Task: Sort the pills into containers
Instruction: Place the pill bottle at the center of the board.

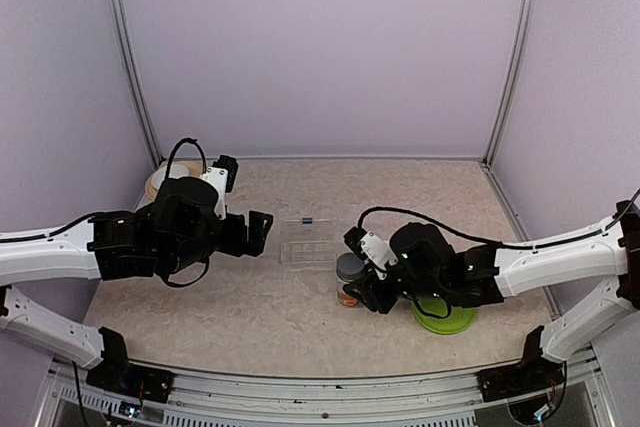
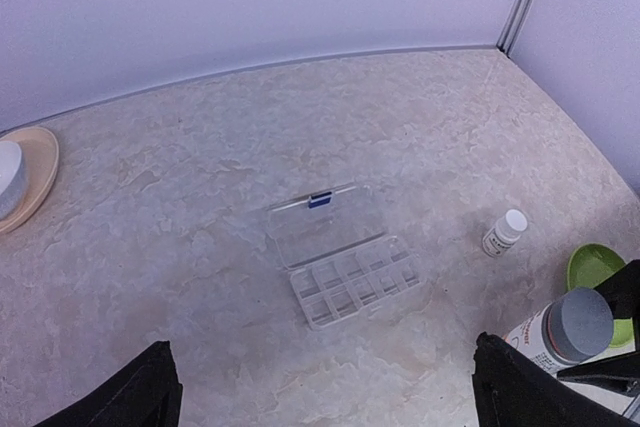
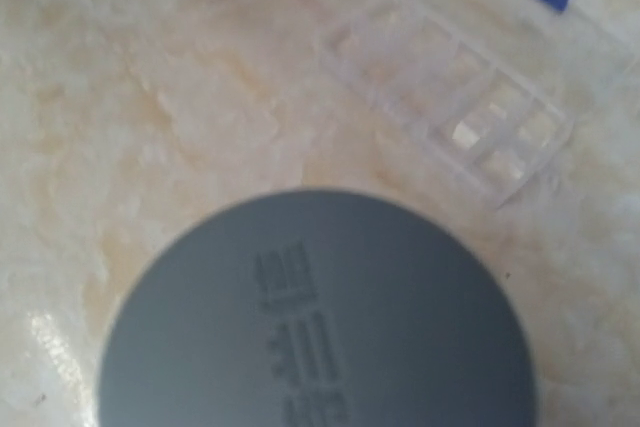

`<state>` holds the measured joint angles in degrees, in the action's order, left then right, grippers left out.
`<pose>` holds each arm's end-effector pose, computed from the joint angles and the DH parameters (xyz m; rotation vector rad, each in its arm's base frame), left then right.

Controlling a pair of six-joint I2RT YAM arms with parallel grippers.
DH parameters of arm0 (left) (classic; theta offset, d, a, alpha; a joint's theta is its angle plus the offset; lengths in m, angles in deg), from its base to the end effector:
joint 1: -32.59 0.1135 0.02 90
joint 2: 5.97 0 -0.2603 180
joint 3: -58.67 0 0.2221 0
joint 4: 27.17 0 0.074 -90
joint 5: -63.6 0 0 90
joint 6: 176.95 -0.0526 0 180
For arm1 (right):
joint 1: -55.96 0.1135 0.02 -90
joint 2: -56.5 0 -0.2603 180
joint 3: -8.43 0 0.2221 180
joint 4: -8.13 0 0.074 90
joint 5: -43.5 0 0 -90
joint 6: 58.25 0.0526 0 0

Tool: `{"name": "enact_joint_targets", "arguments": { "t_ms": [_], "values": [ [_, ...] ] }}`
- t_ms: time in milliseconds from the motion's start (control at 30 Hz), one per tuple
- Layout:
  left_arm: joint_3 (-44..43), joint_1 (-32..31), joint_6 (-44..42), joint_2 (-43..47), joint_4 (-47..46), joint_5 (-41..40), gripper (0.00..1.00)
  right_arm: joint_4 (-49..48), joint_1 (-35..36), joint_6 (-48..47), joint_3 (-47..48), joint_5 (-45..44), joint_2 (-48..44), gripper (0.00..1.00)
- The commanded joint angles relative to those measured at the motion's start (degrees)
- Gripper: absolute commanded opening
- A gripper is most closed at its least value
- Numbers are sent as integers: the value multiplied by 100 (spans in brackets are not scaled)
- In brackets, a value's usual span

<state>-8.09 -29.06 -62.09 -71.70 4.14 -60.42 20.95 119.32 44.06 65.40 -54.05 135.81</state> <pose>0.1383 -0.1943 0.2955 0.2960 1.9964 -0.3391 0.1318 0.2474 0.2122 -0.8968 2.0562 0.5966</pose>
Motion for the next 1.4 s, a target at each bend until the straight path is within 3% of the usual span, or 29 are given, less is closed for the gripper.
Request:
{"name": "enact_joint_targets", "arguments": {
  "t_ms": [0, 500, 833, 967, 1100, 1367],
  "values": [
    [-70, -47, -100, 60, 40, 30, 99, -240, 170, 131, -16, -126, 157, 50],
    [-164, -84, -175, 306, 70, -4, 99, -778, 405, 295, -307, 102, 703, 51],
    [-479, -84, -145, -81, 218, -200, 99, -699, 533, 395, -260, -64, 940, 52],
    [-641, -82, -43, -223, 251, -111, 99, -431, 572, 470, -44, -240, 957, 66],
    [-671, -84, 94, -314, 284, -40, 99, 61, 660, 565, 241, -386, 805, 98],
    [-342, -124, -40, -193, 128, -223, 99, 691, 844, 651, 615, -217, 385, 100]
  ]
}}
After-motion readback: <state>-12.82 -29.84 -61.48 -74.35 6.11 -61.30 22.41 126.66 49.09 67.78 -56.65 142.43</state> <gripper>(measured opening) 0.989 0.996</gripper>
